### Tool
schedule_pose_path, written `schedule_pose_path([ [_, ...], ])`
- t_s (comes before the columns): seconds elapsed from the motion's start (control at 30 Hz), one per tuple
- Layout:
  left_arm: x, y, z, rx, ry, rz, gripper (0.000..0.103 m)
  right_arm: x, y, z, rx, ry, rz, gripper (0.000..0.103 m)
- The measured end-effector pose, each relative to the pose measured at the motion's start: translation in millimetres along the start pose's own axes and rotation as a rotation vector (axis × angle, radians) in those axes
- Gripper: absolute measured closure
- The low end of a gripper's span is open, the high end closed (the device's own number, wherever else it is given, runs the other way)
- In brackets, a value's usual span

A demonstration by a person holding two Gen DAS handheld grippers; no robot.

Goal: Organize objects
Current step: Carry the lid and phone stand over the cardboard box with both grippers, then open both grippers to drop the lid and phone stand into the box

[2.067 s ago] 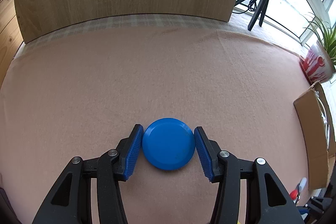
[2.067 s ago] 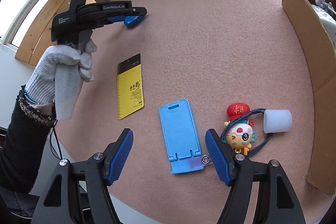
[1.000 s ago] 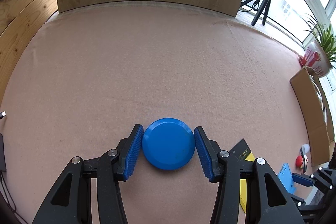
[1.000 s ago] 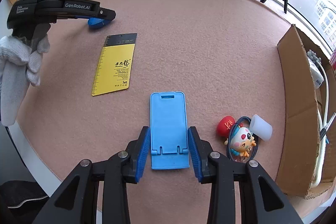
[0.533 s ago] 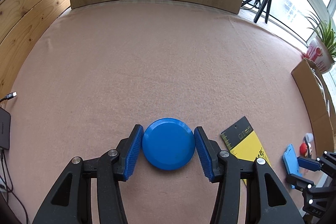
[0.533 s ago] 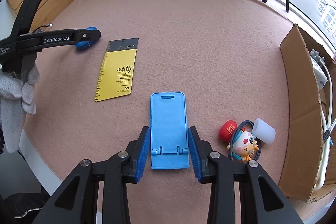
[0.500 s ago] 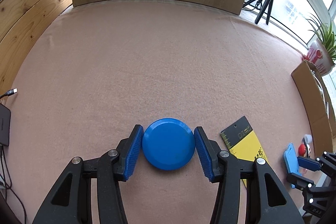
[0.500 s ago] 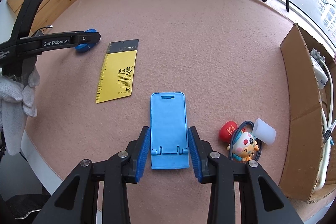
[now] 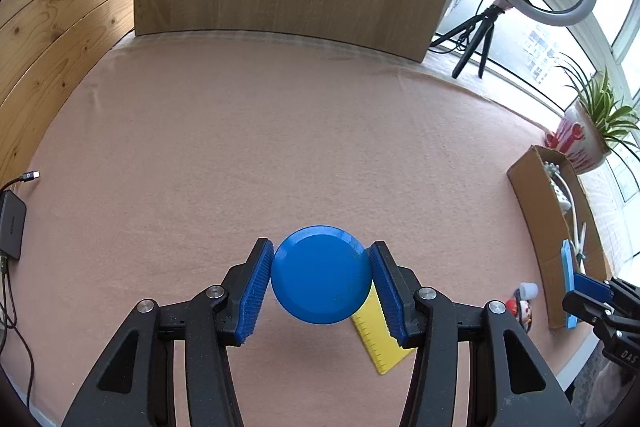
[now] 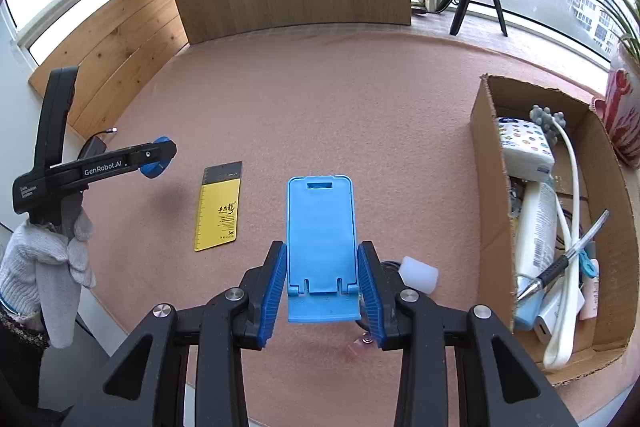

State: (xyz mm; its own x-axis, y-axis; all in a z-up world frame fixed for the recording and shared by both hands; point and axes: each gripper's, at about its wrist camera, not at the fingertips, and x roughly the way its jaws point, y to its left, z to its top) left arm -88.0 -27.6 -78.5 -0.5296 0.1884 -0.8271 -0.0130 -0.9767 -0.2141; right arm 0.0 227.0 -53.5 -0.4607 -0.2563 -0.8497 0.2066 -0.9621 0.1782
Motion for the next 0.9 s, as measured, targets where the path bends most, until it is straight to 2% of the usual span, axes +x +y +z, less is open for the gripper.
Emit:
schedule_pose_path([
  [0.3,-6,-102,14,0.092,-0.022,-0.147,0.049,-47,-67,4,0.116,-0.098,-0.037,0.07],
  [0.57,10,-208,19,0.207,-0.006,-0.262,0.049,-73,-130,-9,0.191,-0.128,-0.139,0.07],
  [0.77,27,-277,15,0.277,0.023,-0.318,0.049,-83,-164,-18,0.22,-0.125,-0.176,0.07],
  [0.9,37,-311,12,0.315,0.035,-0.321,0.049,-83,-177,-22,0.222,-0.116,-0.175,0.07],
])
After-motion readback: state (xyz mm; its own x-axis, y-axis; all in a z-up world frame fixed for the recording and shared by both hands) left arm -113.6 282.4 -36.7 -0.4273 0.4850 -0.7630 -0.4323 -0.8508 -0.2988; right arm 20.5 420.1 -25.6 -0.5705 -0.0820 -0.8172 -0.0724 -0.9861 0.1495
